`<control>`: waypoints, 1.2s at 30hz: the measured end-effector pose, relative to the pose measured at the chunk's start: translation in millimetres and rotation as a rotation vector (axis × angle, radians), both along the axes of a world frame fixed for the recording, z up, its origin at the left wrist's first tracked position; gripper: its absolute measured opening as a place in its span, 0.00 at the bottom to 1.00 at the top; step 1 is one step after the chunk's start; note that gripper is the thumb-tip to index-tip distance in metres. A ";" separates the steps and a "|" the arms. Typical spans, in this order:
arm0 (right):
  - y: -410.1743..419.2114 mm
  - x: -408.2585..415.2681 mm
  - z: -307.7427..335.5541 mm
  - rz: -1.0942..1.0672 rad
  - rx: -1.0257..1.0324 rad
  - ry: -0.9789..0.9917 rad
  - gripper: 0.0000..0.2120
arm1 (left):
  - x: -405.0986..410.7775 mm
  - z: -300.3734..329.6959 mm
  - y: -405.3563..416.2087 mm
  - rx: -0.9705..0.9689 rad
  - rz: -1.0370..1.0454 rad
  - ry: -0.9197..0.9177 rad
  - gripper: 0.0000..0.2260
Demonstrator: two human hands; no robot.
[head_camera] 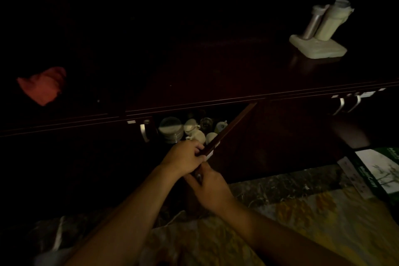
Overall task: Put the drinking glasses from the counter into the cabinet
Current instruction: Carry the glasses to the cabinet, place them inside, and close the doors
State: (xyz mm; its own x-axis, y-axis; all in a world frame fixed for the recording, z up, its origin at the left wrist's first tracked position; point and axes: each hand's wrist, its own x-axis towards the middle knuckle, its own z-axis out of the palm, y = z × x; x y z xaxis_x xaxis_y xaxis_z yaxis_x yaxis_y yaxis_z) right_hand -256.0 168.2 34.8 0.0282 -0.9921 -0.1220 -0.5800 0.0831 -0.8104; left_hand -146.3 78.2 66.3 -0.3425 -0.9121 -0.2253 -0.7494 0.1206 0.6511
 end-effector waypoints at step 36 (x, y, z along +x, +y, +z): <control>-188.3 82.6 -35.5 -0.201 0.116 0.171 0.12 | 151.8 -20.3 -78.1 -0.556 0.046 -0.542 0.50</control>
State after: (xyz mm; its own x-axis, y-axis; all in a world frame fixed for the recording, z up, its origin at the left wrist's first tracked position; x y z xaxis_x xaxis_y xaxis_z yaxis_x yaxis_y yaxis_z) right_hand -173.4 -20.1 -0.7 -0.1988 -0.9548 -0.2212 -0.6695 0.2971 -0.6808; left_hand 5.5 0.2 46.0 -0.2739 -0.9508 0.1447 -0.9581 0.2828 0.0449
